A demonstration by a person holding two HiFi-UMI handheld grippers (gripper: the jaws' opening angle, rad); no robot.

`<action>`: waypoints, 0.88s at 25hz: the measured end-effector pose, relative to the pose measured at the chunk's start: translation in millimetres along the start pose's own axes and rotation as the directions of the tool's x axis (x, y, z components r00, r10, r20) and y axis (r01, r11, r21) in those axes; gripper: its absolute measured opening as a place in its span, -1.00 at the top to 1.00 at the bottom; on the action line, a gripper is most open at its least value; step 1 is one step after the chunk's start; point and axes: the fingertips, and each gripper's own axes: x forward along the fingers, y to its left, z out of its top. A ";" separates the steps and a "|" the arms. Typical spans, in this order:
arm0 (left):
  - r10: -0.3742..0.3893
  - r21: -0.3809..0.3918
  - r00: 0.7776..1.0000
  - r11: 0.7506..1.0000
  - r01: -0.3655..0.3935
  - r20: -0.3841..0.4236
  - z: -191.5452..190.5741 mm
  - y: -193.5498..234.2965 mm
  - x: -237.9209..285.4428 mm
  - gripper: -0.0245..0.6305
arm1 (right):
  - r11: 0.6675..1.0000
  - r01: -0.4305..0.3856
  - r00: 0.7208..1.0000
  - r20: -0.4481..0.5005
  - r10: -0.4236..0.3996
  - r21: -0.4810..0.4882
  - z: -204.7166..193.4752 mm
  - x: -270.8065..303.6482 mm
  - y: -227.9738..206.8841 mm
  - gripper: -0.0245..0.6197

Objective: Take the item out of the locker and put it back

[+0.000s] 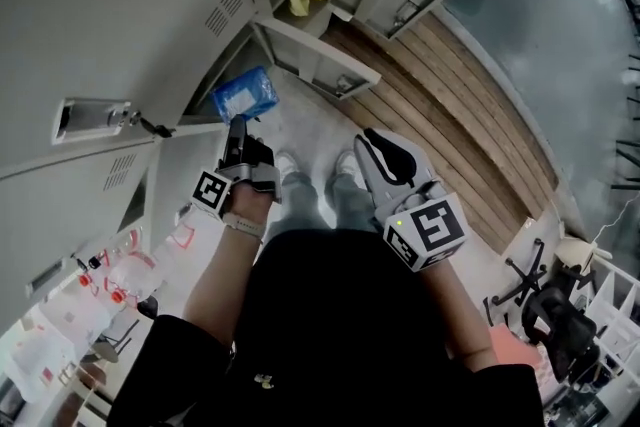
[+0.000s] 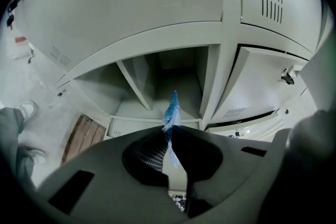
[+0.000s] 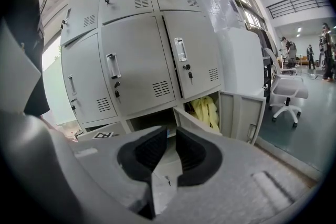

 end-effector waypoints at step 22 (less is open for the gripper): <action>-0.089 0.013 0.967 0.995 0.095 -0.239 -44.8 -161.0 -84.0 0.82 | 0.999 -0.040 0.996 0.080 0.041 -0.024 26.2 -20.4 14.3 0.77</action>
